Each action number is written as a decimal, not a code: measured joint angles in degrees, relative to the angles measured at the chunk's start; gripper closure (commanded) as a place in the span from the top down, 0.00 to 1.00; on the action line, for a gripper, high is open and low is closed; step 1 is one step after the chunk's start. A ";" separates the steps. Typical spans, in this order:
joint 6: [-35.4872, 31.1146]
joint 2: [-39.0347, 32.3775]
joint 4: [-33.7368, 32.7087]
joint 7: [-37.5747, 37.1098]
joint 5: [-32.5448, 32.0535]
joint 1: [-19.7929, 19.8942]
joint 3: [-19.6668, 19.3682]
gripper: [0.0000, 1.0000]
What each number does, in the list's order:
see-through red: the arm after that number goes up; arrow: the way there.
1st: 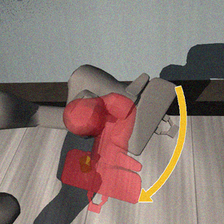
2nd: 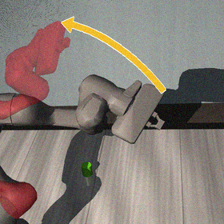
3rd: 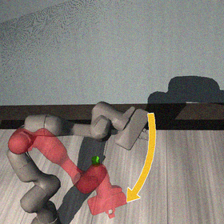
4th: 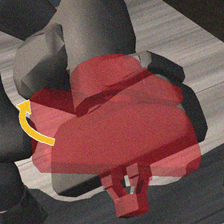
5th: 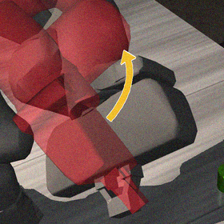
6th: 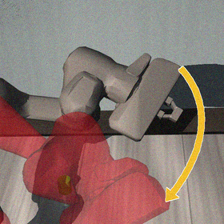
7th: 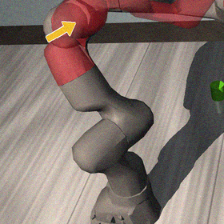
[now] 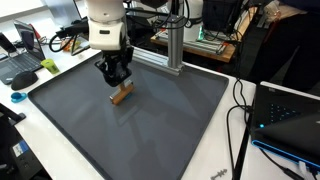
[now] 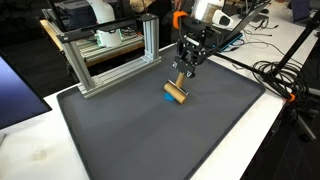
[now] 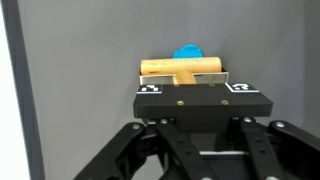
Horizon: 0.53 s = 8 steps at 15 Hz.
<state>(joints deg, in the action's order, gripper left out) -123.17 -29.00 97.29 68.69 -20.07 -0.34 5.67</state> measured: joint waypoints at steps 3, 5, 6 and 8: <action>0.00 0.03 0.03 0.01 0.28 -0.01 0.60 0.22; -0.01 0.02 0.05 0.01 0.48 -0.01 0.85 0.22; -0.05 0.01 0.07 0.01 0.49 -0.02 0.87 0.22; -0.08 -0.02 0.08 -0.06 0.47 -0.03 0.74 0.22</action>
<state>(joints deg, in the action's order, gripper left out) -123.25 -29.02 97.36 68.63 -19.60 -0.37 6.41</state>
